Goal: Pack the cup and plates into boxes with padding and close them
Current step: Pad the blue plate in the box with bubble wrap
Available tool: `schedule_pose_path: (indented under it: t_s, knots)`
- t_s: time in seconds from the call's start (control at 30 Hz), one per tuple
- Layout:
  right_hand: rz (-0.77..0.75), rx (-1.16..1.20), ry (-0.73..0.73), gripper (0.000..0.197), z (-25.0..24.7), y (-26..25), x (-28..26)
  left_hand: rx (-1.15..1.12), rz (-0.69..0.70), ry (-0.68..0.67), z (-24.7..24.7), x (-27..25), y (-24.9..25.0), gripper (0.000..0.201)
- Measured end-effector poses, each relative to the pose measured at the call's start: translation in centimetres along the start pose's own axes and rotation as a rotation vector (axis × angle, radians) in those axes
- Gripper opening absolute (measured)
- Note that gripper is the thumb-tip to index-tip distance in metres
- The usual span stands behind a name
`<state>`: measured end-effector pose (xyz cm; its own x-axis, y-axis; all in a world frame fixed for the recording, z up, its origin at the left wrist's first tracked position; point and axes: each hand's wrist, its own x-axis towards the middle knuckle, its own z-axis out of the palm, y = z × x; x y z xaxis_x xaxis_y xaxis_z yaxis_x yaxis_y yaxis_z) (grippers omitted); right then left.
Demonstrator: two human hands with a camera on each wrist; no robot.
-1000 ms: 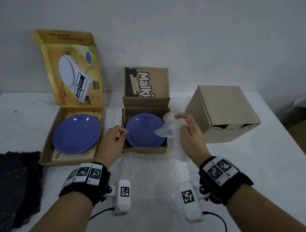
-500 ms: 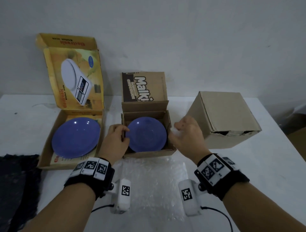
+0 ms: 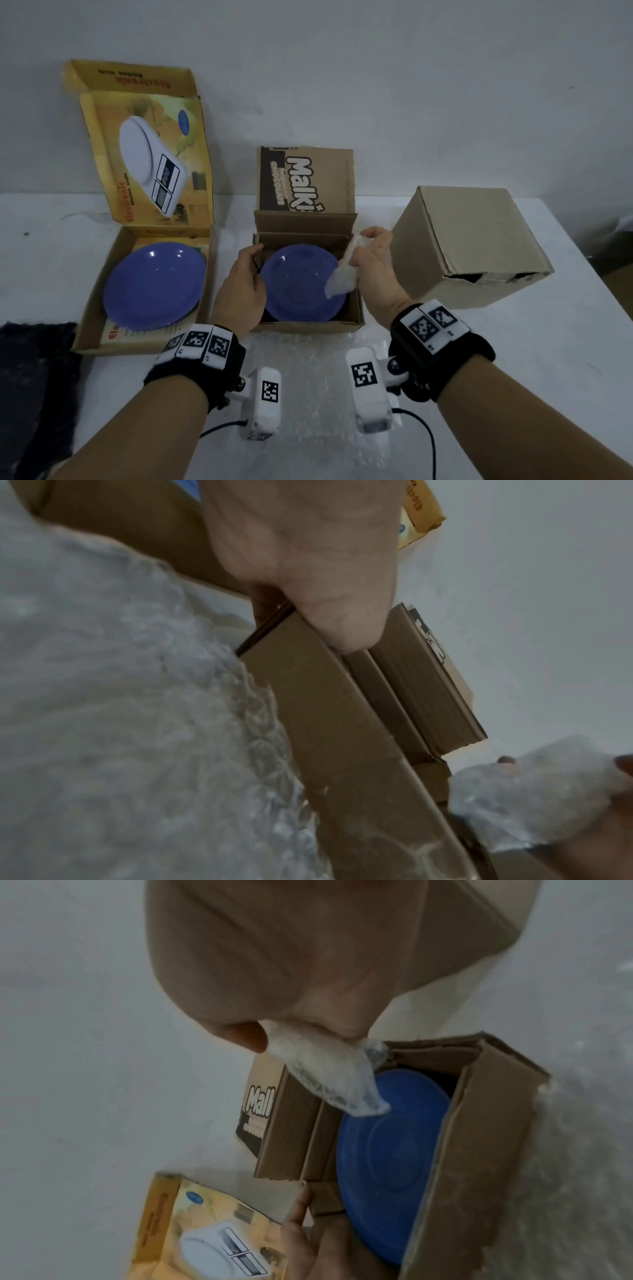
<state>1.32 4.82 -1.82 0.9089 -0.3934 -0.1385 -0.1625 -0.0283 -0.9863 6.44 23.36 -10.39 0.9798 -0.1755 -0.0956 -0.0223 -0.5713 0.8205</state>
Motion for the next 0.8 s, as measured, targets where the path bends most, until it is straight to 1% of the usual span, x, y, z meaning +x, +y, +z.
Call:
schedule_pose_path:
  t_s: [0.03, 0.07, 0.1, 0.13, 0.17, 0.2, 0.23, 0.27, 0.37, 0.43, 0.5, 0.6, 0.67, 0.8]
  knots:
    - [0.009, -0.055, -0.042, 0.026, -0.1, 0.2, -0.1, 0.002, -0.002, 0.002, -0.1, -0.1, 0.1, 0.047]
    - [-0.009, -0.182, -0.133, 0.027, -0.3, 0.3, -0.2, -0.001, -0.004, 0.005, -0.1, -0.2, 0.1, 0.048]
    - [-0.058, -0.382, -0.277, 0.026, -0.6, 0.5, -0.2, -0.003, -0.014, 0.006, -0.1, -0.2, 0.1, 0.05]
    - [-0.101, -0.64, -0.447, 0.024, -1.0, 0.6, -0.2, -0.005, -0.022, 0.007, 0.0, -0.1, 0.0, 0.052]
    - [-0.145, -0.925, -0.581, 0.025, -1.5, 0.5, -0.2, -0.002, -0.032, 0.01, 0.1, -0.1, 0.0, 0.053]
    - [-0.21, -1.175, -0.652, 0.027, -1.9, 0.6, 0.1, 0.006, -0.037, 0.017, 0.2, 0.0, 0.0, 0.055]
    - [-0.284, -1.347, -0.685, 0.027, -2.2, 0.4, 0.4, 0.017, -0.044, 0.027, 0.2, 0.1, 0.0, 0.057]
    - [-0.329, -1.441, -0.711, 0.025, -2.2, 0.0, 0.6, 0.021, -0.051, 0.034, 0.3, 0.1, 0.1, 0.058]
    - [-0.343, -1.627, -0.86, 0.022, -1.8, -1.2, 0.6, 0.024, -0.063, 0.045, 0.4, 0.1, 0.1, 0.059]
    - [-0.377, -1.765, -0.886, 0.023, -1.4, -1.7, 0.4, 0.03, -0.068, 0.048, 0.4, 0.0, 0.1, 0.059]
    - [-0.392, -1.859, -0.866, 0.025, -0.9, -1.9, 0.4, 0.025, -0.072, 0.045, 0.3, -0.1, 0.1, 0.059]
    - [-0.372, -1.903, -0.825, 0.019, 0.3, -1.6, 0.6, 0.017, -0.065, 0.039, 0.3, -0.2, 0.1, 0.058]
    - [-0.37, -1.91, -0.811, 0.019, 0.9, -0.6, 0.7, 0.012, -0.066, 0.034, 0.3, -0.2, 0.1, 0.059]
    - [-0.452, -1.901, -0.781, 0.015, 0.8, 1.2, 0.4, 0.02, -0.051, 0.029, 0.3, -0.2, 0.1, 0.059]
